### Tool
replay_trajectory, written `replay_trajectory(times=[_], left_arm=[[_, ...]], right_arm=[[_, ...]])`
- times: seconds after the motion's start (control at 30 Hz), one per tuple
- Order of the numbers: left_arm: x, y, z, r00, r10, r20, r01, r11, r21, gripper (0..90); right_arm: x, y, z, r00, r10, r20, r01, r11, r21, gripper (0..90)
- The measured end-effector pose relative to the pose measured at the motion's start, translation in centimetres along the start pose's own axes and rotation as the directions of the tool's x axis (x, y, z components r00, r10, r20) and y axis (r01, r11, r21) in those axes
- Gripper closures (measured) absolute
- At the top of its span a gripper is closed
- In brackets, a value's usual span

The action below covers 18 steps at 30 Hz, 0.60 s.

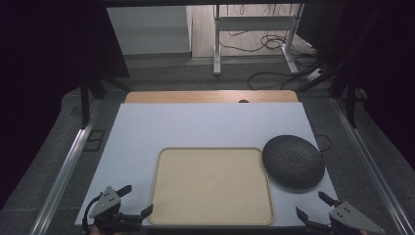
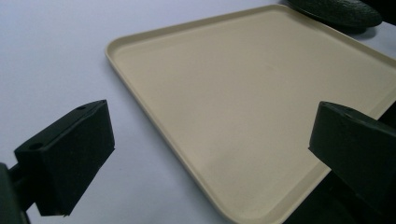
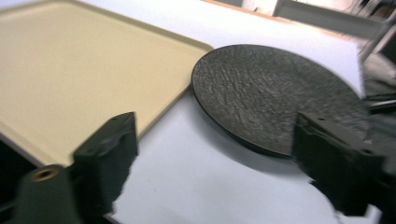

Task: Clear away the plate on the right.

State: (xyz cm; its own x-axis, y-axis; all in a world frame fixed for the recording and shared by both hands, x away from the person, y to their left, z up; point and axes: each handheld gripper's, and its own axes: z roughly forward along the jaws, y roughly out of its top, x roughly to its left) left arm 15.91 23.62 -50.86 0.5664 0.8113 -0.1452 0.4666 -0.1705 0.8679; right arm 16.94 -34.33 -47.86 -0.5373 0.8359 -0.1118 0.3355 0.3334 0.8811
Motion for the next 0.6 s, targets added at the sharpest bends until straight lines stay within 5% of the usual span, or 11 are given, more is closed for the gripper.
replay_trajectory(times=[0.23,0.6], left_arm=[[0.0,-0.1,-0.1,0.9999,-0.004,0.013,0.004,1.0000,0.002,0.0],[-0.1,0.1,-0.1,0.9997,-0.005,0.023,0.004,1.0000,0.005,0.0]], right_arm=[[0.1,-0.3,1.0,0.9984,-0.020,-0.053,0.021,1.000,0.020,3.5],[0.3,-0.4,1.5,0.9965,-0.053,-0.064,0.056,0.997,0.054,2.1]])
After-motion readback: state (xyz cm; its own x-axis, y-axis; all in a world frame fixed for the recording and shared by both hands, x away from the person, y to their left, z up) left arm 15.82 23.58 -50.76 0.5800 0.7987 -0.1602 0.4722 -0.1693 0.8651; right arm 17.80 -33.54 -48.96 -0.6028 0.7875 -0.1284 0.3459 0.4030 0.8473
